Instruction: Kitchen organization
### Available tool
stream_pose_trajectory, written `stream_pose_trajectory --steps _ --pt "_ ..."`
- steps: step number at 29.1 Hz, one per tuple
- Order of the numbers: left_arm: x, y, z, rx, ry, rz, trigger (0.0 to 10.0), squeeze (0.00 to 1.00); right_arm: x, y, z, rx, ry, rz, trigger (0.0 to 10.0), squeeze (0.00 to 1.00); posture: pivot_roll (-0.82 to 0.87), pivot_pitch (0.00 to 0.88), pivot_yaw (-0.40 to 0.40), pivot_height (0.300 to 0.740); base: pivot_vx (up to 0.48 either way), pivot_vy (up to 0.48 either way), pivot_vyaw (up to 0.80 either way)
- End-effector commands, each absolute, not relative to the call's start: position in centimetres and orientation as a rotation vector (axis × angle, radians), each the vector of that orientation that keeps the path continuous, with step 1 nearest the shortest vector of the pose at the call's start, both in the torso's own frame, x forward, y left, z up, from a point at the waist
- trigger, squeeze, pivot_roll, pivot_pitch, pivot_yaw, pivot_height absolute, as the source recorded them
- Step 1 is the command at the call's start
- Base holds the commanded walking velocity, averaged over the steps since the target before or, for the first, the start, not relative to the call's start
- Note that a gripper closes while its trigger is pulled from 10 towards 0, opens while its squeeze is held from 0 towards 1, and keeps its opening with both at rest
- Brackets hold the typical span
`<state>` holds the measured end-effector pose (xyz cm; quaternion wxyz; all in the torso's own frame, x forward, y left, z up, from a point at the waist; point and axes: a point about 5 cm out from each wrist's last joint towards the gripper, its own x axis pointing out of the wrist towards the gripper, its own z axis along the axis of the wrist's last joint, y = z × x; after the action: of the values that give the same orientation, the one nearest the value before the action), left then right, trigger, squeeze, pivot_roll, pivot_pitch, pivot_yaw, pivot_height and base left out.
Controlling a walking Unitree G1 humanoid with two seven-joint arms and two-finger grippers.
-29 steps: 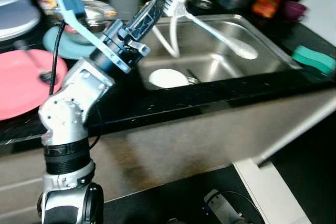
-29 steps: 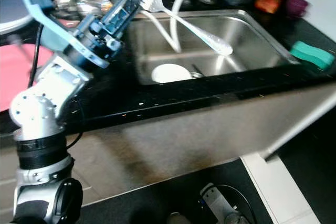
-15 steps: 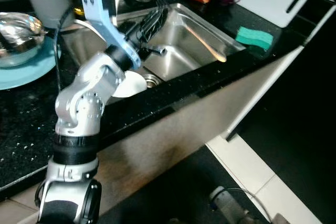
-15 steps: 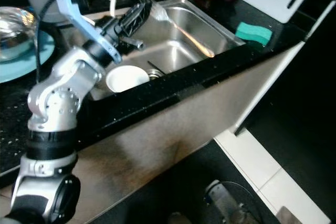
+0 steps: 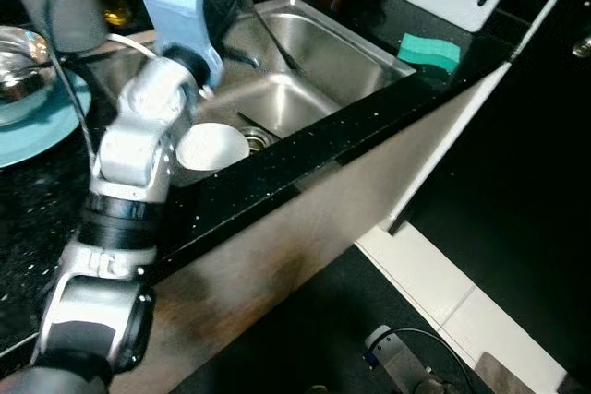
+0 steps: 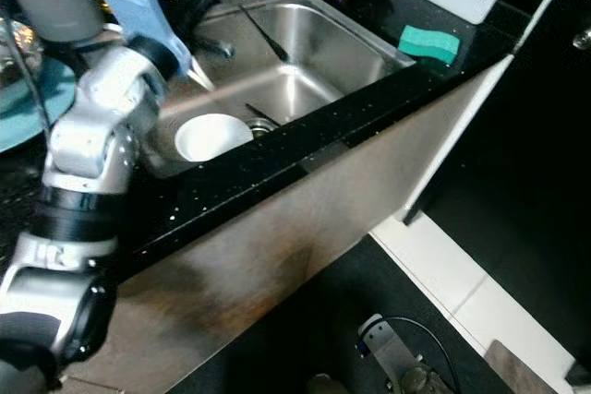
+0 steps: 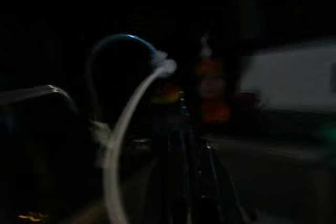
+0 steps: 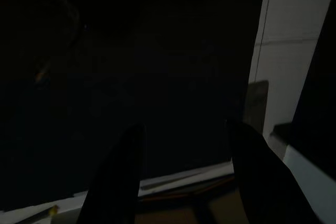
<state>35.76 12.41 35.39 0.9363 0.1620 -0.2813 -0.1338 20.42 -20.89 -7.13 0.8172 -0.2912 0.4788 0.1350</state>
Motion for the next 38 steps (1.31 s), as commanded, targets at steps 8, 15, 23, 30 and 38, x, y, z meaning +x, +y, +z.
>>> stream_pose_trajectory --steps 8,15,23,30,38 --pt "36.9 11.0 33.2 0.503 -0.55 -0.286 10.0 0.0 19.6 -21.2 -7.5 -0.612 1.058 0.277 10.0 0.0 0.05 0.136 -0.047 0.74 0.0 0.0 0.0" --pt "37.6 10.8 31.5 0.373 -0.497 -0.337 10.0 0.0 19.7 -21.2 -7.5 -0.611 1.057 0.277 10.0 0.0 0.04 0.141 -0.048 0.74 0.0 0.0 0.0" --pt "38.2 11.4 30.9 0.39 -0.488 -0.307 10.0 1.0 19.7 -21.2 -7.5 -0.609 1.056 0.272 10.0 0.0 0.04 0.142 -0.047 0.74 0.0 0.0 0.0" --pt "37.4 11.7 31.4 0.111 -0.479 -0.428 10.0 0.34 19.8 -20.8 -7.5 -0.56 1.045 0.284 10.0 0.0 0.04 0.14 -0.051 0.74 0.0 0.0 0.0" --pt "32.0 12.3 31.1 -0.353 -0.491 -0.912 10.0 0.0 20.0 -20.1 -7.4 -0.489 1.029 0.315 10.0 0.0 0.05 0.14 -0.059 0.74 0.0 0.0 0.27"
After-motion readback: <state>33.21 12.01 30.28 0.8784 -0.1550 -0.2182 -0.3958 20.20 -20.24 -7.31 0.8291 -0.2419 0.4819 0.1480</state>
